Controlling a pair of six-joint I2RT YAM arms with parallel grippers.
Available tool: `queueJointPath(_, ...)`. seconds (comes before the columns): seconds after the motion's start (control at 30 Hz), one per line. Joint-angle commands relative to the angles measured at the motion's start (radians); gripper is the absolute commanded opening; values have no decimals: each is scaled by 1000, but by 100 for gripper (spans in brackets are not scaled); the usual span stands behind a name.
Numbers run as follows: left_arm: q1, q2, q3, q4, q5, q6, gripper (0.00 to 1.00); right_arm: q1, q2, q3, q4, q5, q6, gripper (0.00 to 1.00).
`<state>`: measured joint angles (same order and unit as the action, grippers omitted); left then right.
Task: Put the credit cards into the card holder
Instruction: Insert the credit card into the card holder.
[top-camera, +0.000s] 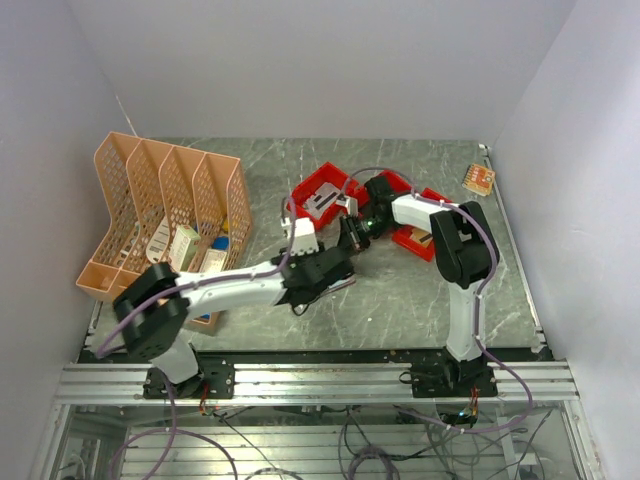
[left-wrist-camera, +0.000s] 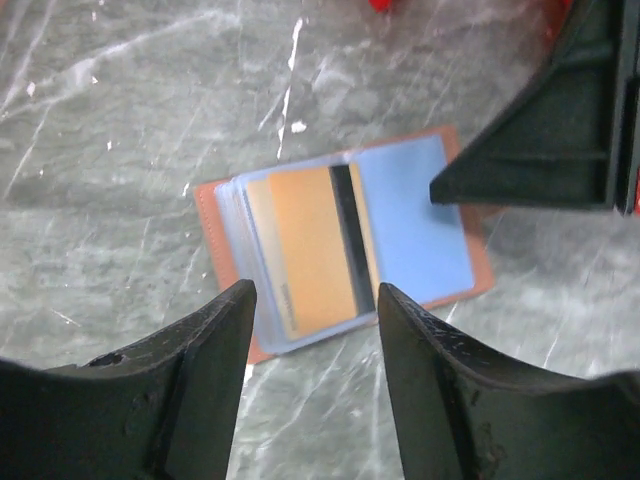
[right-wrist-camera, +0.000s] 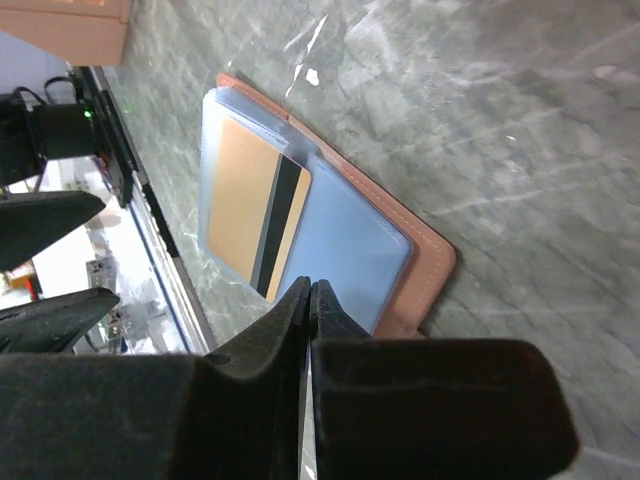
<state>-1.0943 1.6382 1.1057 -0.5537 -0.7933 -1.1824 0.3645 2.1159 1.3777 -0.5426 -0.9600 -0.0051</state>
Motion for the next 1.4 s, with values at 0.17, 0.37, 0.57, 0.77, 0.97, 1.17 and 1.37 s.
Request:
queueJointPath(0.17, 163, -341, -459, 409, 314, 192, 45, 96, 29, 29, 10, 127, -19, 0)
queueJointPath(0.37, 225, -273, -469, 459, 408, 252, 34, 147, 50, 52, -3, 198, -34, 0)
queueJointPath(0.57, 236, -130, -425, 522, 467, 278, 31, 175, 46, 43, 9, 215, -33, 0)
queueJointPath(0.77, 236, -67, -388, 537, 486, 301, 31, 188, 39, 33, 25, 147, -24, 0)
queueJointPath(0.97, 238, -78, -394, 510, 469, 303, 31, 178, -5, 24, 37, 118, -24, 0)
queueJointPath(1.17, 237, -137, -400, 438, 449, 310, 36, 142, -48, 13, 42, 90, -35, 1)
queueJointPath(1.37, 237, -272, -435, 384, 455, 311, 53, 134, -104, -5, 47, 96, -80, 3)
